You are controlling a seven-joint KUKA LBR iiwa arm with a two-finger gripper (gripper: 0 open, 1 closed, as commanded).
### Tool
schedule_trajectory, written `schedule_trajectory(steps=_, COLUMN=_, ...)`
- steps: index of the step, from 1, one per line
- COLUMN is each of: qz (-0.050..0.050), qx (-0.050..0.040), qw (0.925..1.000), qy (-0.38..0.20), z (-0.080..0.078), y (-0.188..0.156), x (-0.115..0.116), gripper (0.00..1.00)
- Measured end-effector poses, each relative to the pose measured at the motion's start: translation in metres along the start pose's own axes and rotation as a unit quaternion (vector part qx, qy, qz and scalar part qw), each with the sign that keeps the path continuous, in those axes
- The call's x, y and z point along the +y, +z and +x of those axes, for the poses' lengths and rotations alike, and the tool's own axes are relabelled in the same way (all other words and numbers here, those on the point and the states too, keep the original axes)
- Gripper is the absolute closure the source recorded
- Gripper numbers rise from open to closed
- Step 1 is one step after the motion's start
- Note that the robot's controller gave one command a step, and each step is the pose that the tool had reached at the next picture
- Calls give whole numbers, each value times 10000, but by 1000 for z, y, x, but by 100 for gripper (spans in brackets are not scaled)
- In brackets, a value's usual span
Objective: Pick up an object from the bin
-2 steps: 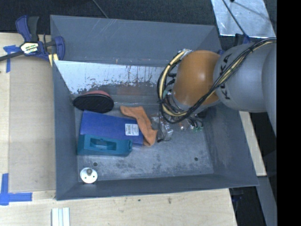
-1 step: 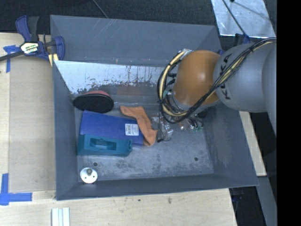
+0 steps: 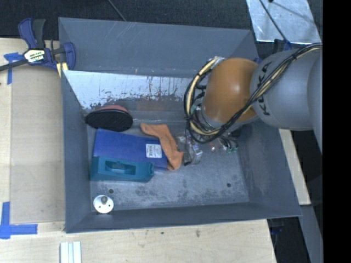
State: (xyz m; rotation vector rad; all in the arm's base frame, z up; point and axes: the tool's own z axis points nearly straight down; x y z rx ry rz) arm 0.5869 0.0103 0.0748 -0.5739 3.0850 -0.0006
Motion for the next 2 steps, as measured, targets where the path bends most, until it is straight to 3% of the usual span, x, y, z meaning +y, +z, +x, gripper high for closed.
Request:
schedule_trajectory(steps=1, qz=-18, qx=49, qw=10000, qy=1, z=2, y=-20, x=1, gripper=100)
schedule_trajectory(steps=2, qz=-3, qx=10, qw=10000, qy=4, z=0, y=-43, x=0, gripper=100)
